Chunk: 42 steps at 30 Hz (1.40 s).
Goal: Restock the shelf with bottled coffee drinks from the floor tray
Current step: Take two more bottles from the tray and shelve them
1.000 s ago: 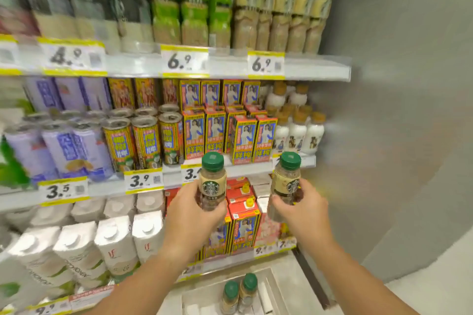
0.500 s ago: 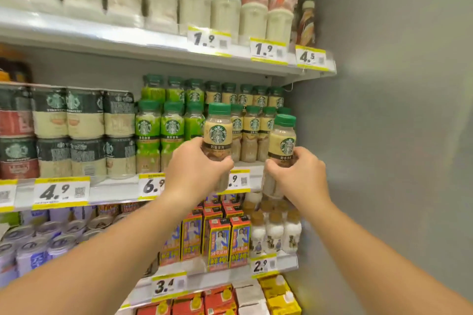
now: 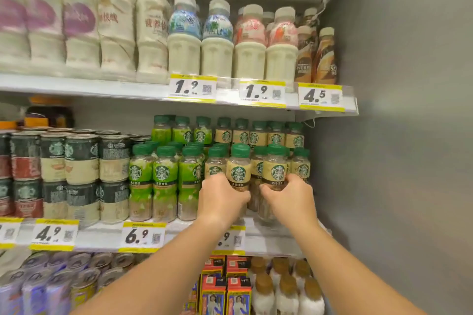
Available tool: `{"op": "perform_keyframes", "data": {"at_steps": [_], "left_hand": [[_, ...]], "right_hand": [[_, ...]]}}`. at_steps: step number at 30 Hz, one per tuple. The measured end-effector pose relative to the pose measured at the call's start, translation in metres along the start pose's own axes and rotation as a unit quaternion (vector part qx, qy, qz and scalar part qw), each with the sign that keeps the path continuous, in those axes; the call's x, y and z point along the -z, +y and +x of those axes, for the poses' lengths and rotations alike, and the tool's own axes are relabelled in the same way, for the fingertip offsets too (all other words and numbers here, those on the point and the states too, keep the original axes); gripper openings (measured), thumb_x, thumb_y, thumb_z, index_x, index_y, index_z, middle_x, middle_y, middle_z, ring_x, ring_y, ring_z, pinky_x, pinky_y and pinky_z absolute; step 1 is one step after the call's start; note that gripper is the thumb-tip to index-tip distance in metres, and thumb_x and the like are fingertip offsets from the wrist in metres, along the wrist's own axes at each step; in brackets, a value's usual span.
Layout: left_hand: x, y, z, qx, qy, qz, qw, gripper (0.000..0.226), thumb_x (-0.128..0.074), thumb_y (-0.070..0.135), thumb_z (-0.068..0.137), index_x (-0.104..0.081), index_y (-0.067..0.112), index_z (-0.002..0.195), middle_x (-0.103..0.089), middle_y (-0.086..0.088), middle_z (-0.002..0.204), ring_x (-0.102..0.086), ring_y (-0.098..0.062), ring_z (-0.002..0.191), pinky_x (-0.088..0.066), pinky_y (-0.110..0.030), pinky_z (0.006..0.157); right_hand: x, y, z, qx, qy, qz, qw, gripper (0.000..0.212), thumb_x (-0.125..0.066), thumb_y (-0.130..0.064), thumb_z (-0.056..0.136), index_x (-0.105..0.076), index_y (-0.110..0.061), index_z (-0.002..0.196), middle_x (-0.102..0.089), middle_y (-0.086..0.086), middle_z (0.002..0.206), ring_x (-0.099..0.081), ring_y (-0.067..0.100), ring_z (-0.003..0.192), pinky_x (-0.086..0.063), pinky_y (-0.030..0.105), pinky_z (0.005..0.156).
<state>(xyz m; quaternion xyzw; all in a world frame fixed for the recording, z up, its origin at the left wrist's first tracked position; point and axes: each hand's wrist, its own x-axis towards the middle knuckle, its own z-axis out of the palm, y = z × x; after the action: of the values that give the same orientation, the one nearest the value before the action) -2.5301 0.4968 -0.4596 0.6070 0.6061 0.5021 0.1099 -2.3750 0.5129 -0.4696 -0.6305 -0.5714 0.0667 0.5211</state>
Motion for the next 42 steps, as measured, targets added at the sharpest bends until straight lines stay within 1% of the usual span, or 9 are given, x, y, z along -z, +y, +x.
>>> {"op": "perform_keyframes", "data": {"at_steps": [4,7,12,17,20,28,31,37,42], "left_hand": [[-0.013,-0.004,-0.006,0.02,0.046,0.019,0.999,0.051,-0.088,0.033,0.067,-0.057,0.013,0.103,-0.07,-0.003,0.09,-0.069,-0.025,0.084,-0.059,-0.036,0.068],[-0.019,-0.004,-0.007,0.029,0.063,0.027,0.997,0.055,-0.09,0.034,0.068,-0.056,0.012,0.105,-0.071,-0.006,0.093,-0.069,-0.026,0.086,-0.057,-0.035,0.067],[-0.024,-0.004,-0.013,0.025,0.097,0.056,0.993,0.056,-0.088,0.038,0.071,-0.062,0.006,0.11,-0.062,-0.01,0.108,-0.063,-0.03,0.097,-0.054,-0.038,0.077],[-0.033,-0.012,-0.026,0.015,0.093,0.02,0.995,0.053,-0.086,0.027,0.074,-0.052,0.01,0.111,-0.054,-0.004,0.106,-0.057,-0.024,0.1,-0.046,-0.029,0.076],[-0.036,-0.022,-0.031,0.011,0.09,0.032,0.995,0.048,-0.08,0.029,0.081,-0.056,0.01,0.117,-0.054,-0.003,0.111,-0.057,-0.022,0.102,-0.041,-0.025,0.075],[-0.037,-0.03,-0.026,0.003,0.082,0.07,0.994,0.04,-0.076,0.038,0.084,-0.06,0.01,0.109,-0.052,0.002,0.097,-0.052,-0.018,0.087,-0.038,-0.025,0.07],[-0.036,-0.032,-0.023,-0.006,0.078,0.096,0.992,0.038,-0.074,0.04,0.086,-0.061,0.011,0.107,-0.055,-0.001,0.099,-0.058,-0.022,0.093,-0.037,-0.025,0.069],[-0.032,-0.031,-0.018,-0.019,0.075,0.136,0.988,0.033,-0.073,0.042,0.087,-0.052,0.017,0.086,-0.051,0.001,0.083,-0.054,-0.021,0.076,-0.035,-0.026,0.062],[-0.032,-0.031,-0.014,-0.031,0.068,0.151,0.986,0.034,-0.072,0.042,0.088,-0.057,0.012,0.093,-0.065,-0.006,0.091,-0.065,-0.026,0.085,-0.037,-0.027,0.06]], "right_hand": [[-0.012,0.012,-0.001,0.018,-0.002,0.015,1.0,0.037,-0.078,-0.053,0.074,-0.056,-0.026,0.09,-0.063,-0.009,0.079,-0.06,0.016,0.074,-0.051,0.032,0.064],[-0.014,0.019,-0.005,0.039,-0.005,0.041,0.998,0.039,-0.079,-0.053,0.074,-0.052,-0.031,0.092,-0.054,-0.019,0.075,-0.05,0.001,0.067,-0.04,0.022,0.053],[-0.016,0.036,-0.015,0.081,-0.044,0.06,0.994,0.04,-0.077,-0.046,0.079,-0.06,-0.026,0.11,-0.065,-0.009,0.1,-0.059,0.013,0.091,-0.046,0.028,0.072],[-0.015,0.044,-0.021,0.081,-0.08,0.007,0.993,0.033,-0.07,-0.036,0.08,-0.063,-0.018,0.107,-0.068,0.0,0.098,-0.063,0.02,0.088,-0.055,0.035,0.073],[-0.016,0.042,-0.02,0.081,-0.085,0.015,0.993,0.025,-0.072,-0.032,0.081,-0.064,-0.019,0.101,-0.068,-0.001,0.093,-0.063,0.017,0.083,-0.052,0.029,0.067],[-0.026,0.032,-0.017,0.064,-0.097,-0.008,0.993,0.028,-0.072,-0.036,0.083,-0.061,-0.019,0.103,-0.066,0.001,0.095,-0.062,0.019,0.082,-0.051,0.031,0.065],[-0.031,0.031,-0.016,0.062,-0.098,-0.022,0.993,0.035,-0.072,-0.039,0.084,-0.062,-0.016,0.11,-0.066,0.003,0.098,-0.061,0.018,0.081,-0.045,0.027,0.062],[-0.037,0.031,-0.013,0.049,-0.098,-0.028,0.994,0.06,-0.074,-0.04,0.085,-0.057,-0.009,0.133,-0.063,0.01,0.123,-0.061,0.026,0.107,-0.044,0.029,0.08],[-0.04,0.03,-0.012,0.057,-0.085,-0.037,0.994,0.054,-0.074,-0.041,0.085,-0.061,-0.01,0.127,-0.065,0.008,0.116,-0.056,0.019,0.093,-0.044,0.027,0.075]]}}
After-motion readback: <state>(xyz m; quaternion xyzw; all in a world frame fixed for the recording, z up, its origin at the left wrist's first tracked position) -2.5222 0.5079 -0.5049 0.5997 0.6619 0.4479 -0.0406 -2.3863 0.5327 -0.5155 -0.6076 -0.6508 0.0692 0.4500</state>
